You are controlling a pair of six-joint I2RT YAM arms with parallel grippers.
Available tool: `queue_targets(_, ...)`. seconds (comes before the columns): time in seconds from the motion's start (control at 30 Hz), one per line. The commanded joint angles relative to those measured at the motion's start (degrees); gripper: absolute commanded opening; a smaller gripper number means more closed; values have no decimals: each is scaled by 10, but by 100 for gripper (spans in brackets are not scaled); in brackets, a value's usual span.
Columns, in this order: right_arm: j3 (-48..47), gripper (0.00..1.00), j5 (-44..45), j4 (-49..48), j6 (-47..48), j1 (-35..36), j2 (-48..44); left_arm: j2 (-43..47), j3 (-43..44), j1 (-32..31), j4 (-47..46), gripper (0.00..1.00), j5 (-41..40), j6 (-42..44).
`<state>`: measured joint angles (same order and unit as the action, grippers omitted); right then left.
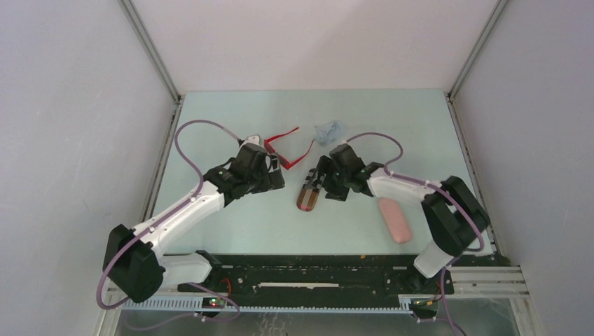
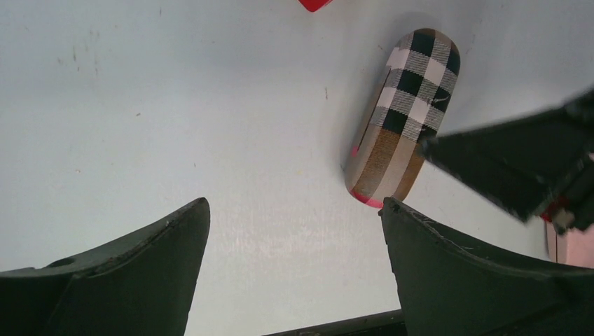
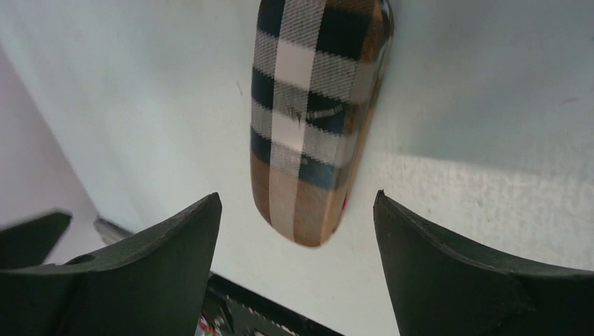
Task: Organize the sunglasses
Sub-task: Move the sunglasses case at the center of the board.
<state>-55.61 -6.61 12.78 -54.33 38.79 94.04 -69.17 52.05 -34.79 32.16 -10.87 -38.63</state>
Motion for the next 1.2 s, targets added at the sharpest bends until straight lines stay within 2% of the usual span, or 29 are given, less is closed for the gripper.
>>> queue_targets(0.0,-98,89,87,138,-39,18,63,36,-28,2,-26,95,9,-21)
queue_targets(0.23,-158,89,91,167,-40,31,124,49,-43,3,-27,95,5,-18)
queue_targets(0.47,-193,80,131,201,-30,48,153,50,-47,4,-28,95,6,-15)
queue_targets(0.63,-196,70,130,203,-27,48,160,48,-50,4,-34,94,9,-16)
queue_targets(0.73,-194,60,128,201,-27,47,156,47,-52,5,-35,94,12,-16)
queue_targets(0.87,-161,40,115,168,-26,30,126,49,-54,4,-35,94,11,-16)
queue_targets(0.97,-127,31,104,143,-22,9,98,50,-57,4,-35,94,10,-17)
queue_targets(1.17,-74,27,85,95,1,-63,52,47,-57,4,-36,93,12,-18)
